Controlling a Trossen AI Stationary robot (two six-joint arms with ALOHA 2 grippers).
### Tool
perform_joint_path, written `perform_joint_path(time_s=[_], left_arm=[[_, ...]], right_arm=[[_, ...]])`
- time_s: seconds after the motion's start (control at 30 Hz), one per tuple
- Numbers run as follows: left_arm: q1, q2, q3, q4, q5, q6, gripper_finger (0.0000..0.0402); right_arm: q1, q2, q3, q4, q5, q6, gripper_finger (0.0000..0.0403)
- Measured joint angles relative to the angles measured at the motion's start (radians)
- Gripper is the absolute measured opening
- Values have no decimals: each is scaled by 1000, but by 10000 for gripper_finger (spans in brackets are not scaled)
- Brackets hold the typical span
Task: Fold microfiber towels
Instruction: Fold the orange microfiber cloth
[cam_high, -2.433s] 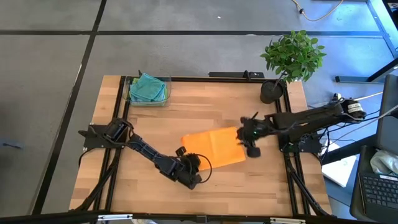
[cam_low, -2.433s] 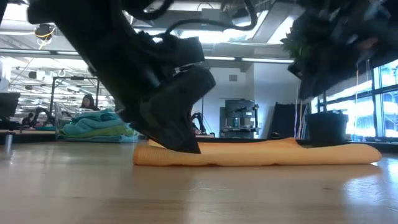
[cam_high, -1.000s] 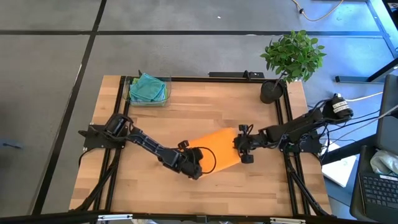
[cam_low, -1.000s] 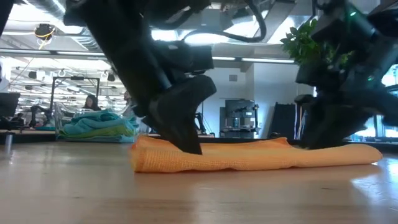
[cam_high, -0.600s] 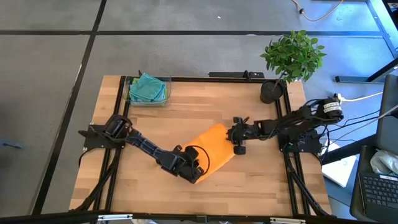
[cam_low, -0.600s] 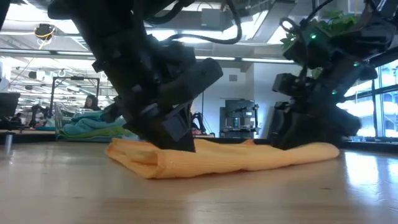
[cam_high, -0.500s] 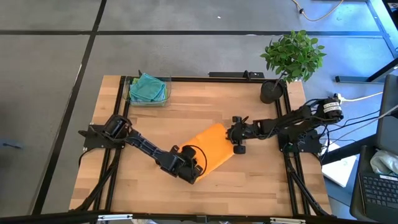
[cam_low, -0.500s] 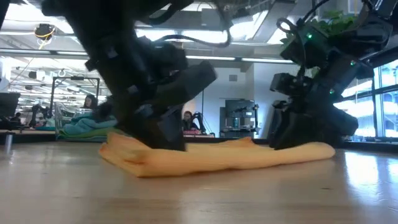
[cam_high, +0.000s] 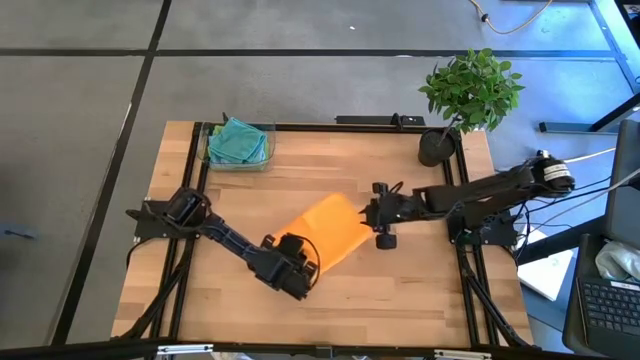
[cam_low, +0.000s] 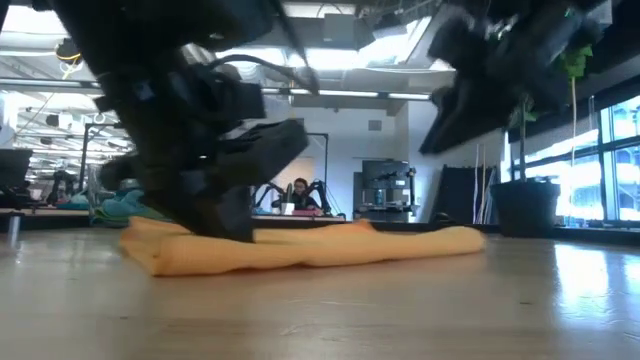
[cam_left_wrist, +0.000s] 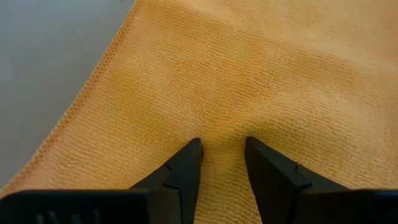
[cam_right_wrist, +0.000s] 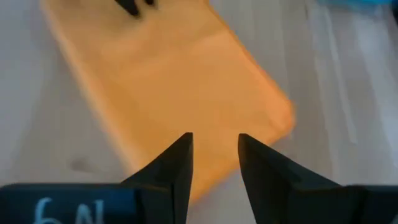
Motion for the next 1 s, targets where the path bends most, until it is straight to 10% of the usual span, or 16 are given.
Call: perform_joint_path(time_s=[0.43,1.0], left_arm=[[-105,7,-2,104,24,-201,124],[-78,-87,-6,292,10,206,123]], right_arm=[[213,-52,7,-22,-47,133,129],[424,290,6,292,-79,1,129]])
